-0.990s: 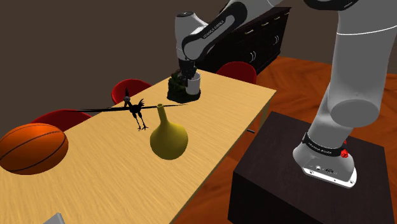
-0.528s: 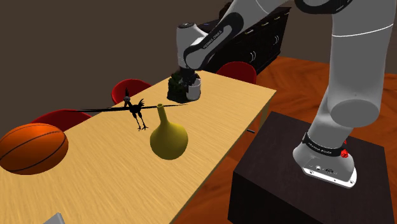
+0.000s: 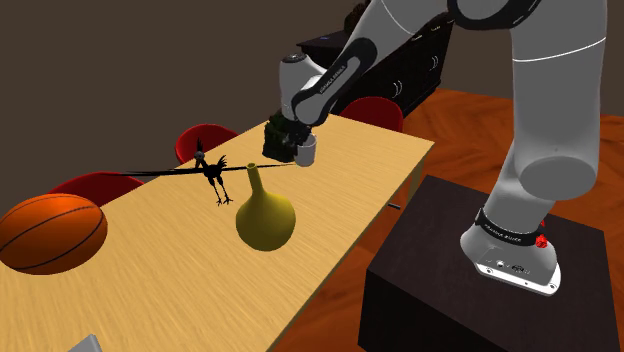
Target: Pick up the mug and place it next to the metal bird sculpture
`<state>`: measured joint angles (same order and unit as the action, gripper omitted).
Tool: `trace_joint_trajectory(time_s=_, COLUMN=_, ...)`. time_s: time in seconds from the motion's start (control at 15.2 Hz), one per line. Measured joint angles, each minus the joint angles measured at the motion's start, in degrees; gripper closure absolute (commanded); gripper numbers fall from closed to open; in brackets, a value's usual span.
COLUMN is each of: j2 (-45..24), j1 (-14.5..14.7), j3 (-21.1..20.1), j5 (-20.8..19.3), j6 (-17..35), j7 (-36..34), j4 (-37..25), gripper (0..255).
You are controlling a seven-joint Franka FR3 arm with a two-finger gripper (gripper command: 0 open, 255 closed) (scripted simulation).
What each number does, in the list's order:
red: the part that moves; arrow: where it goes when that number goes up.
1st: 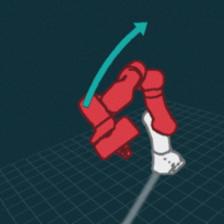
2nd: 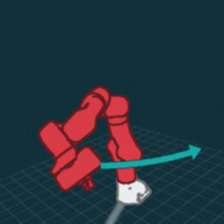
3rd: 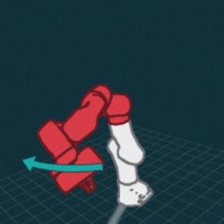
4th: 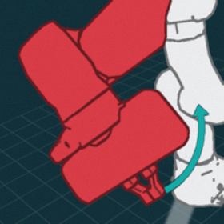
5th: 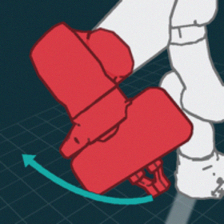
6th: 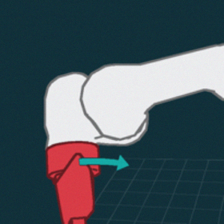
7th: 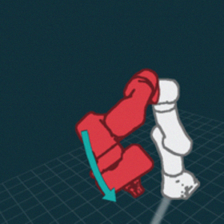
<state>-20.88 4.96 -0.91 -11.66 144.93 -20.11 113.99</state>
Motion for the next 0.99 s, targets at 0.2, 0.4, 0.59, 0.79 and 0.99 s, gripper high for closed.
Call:
trace_joint_trajectory(time_s=0.2, j2=-1.41, j1=0.02, j3=0.22, j5=-0.37, j6=1.80, j7=-0.33, j4=0.38, gripper=255)
trace_joint_trajectory(time_s=0.4, j2=-3.10, j1=0.27, j3=0.47, j5=-0.84, j6=3.54, j7=-0.97, j4=0.46, gripper=255)
trace_joint_trajectory(time_s=0.59, j2=-4.90, j1=0.39, j3=0.72, j5=-1.20, j6=5.12, j7=-1.36, j4=0.25, gripper=255)
trace_joint_trajectory(time_s=0.79, j2=-6.39, j1=0.63, j3=1.04, j5=-1.66, j6=6.96, j7=-1.96, j4=0.62, gripper=255)
trace_joint_trajectory(time_s=0.99, j2=-8.24, j1=0.85, j3=1.35, j5=-2.06, j6=8.62, j7=-2.45, j4=0.42, gripper=255)
